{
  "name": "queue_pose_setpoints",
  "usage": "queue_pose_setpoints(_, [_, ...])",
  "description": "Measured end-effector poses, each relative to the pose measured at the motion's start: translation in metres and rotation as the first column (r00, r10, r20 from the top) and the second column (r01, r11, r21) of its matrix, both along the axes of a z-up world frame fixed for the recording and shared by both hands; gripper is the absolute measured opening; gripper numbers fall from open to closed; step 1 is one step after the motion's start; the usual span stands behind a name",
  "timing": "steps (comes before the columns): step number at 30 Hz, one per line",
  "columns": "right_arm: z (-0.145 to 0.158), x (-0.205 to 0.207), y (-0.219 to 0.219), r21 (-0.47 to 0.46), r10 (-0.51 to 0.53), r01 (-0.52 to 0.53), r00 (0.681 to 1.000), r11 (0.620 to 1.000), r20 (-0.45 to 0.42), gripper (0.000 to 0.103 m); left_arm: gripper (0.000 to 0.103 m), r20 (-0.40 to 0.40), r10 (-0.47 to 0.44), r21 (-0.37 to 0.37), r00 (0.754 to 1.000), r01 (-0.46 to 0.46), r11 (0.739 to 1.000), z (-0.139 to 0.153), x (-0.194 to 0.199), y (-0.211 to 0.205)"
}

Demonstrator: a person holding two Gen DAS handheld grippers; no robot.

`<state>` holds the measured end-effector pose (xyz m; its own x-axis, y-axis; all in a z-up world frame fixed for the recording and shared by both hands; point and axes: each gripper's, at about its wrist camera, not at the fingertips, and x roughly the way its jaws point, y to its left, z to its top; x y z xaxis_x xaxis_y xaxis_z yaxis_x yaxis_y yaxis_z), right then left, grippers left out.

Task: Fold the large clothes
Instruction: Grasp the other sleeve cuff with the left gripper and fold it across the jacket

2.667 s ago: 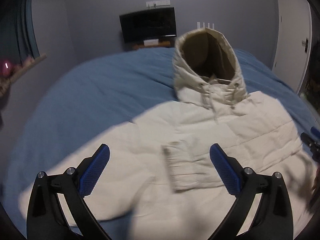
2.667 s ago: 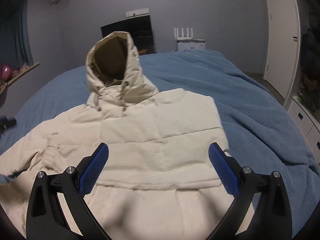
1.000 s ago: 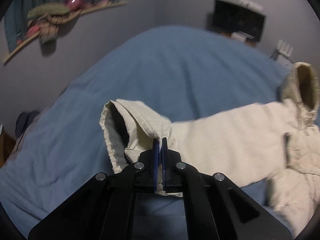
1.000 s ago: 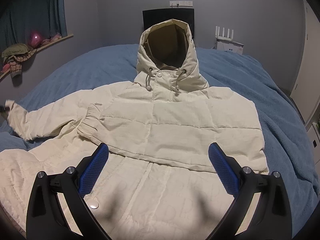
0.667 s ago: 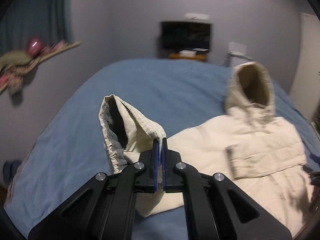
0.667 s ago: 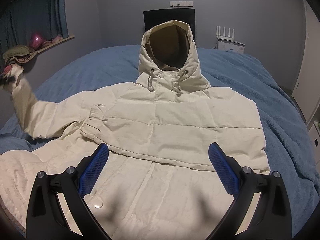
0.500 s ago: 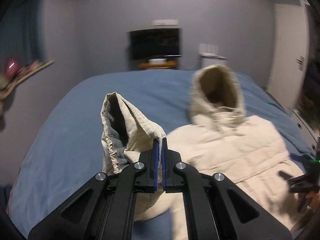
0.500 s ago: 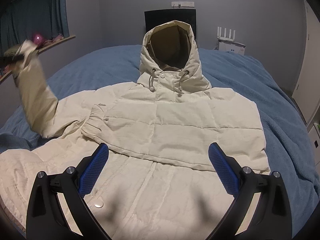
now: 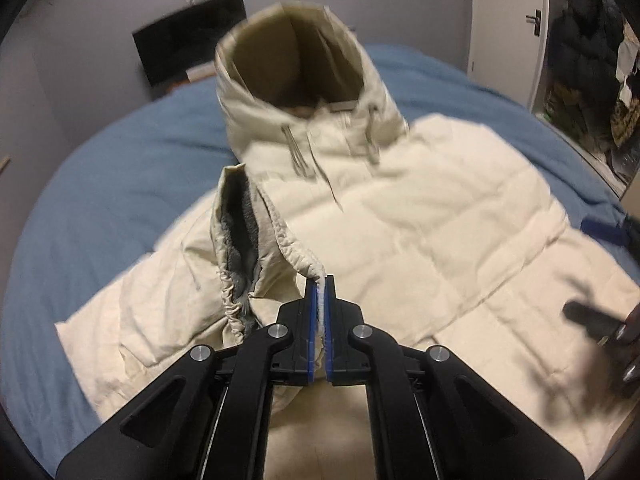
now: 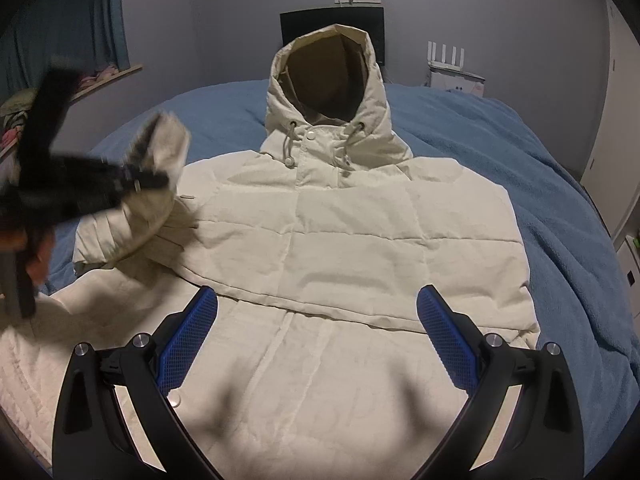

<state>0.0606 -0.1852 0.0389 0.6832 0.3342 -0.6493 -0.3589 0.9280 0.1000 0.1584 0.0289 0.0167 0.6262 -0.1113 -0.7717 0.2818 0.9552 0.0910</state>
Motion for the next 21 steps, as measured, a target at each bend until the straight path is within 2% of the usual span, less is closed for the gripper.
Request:
queue_pose_setpoints(1, [-0.002,0.001,0.000,-0.002,0.001,-0.001,1.000,1.000,-0.006,0.096,0.012,-0.019,-0.001,-0.018,1.000,0.001,1.000,-0.002,0.000,0.000])
queue_pose_setpoints(2, [-0.004,0.002,0.001,-0.006,0.003,-0.003,1.000,1.000,-0.011,0.096,0.013,-0.045,-0.009,-0.063,0.999,0.006,0.998,-0.004,-0.001,0.003])
queue_pose_setpoints(3, [-0.005,0.002,0.002,-0.010,0.005,-0.005,1.000,1.000,-0.014,0.096,0.023,-0.055,-0.019,-0.114,0.998,0.013,0.993,-0.003,-0.001,0.004])
queue_pose_setpoints(4, [-0.006,0.002,0.003,-0.014,0.009,-0.010,1.000,1.000,-0.018,0.096,0.042,-0.054,-0.024,-0.145,0.998,0.016,0.989,0.000,-0.003,0.004])
queue_pose_setpoints(5, [-0.007,0.002,0.005,-0.017,0.013,-0.014,1.000,1.000,-0.021,0.096,0.051,-0.042,-0.023,-0.164,0.999,0.016,0.986,0.004,-0.005,0.006])
queue_pose_setpoints(6, [-0.008,0.002,0.007,-0.017,0.018,-0.018,1.000,1.000,-0.024,0.096,0.070,-0.028,-0.022,-0.172,0.999,0.017,0.985,0.009,-0.008,0.007])
queue_pose_setpoints(7, [-0.008,0.001,0.009,-0.015,0.027,-0.028,0.999,0.999,-0.027,0.096,0.074,0.001,-0.027,-0.179,1.000,0.027,0.983,0.017,-0.015,0.008])
queue_pose_setpoints(10, [-0.005,-0.003,0.021,-0.014,0.067,-0.067,0.997,0.998,-0.035,0.096,0.074,0.023,-0.029,-0.160,0.999,0.033,0.987,0.034,-0.023,0.013])
queue_pose_setpoints(13, [0.000,0.001,0.038,-0.003,0.110,-0.110,0.992,0.994,-0.057,0.096,0.074,0.033,0.017,-0.131,0.999,-0.013,0.991,0.049,-0.029,0.033])
queue_pose_setpoints(18, [0.004,0.022,0.075,0.054,0.155,-0.150,0.981,0.987,-0.113,0.096,0.074,0.015,0.191,-0.085,0.981,-0.189,0.978,0.051,-0.027,0.092])
queue_pose_setpoints(21, [0.001,0.036,0.093,0.087,0.150,-0.139,0.978,0.987,-0.147,0.096,0.074,-0.021,0.312,-0.071,0.950,-0.313,0.947,0.032,-0.030,0.131])
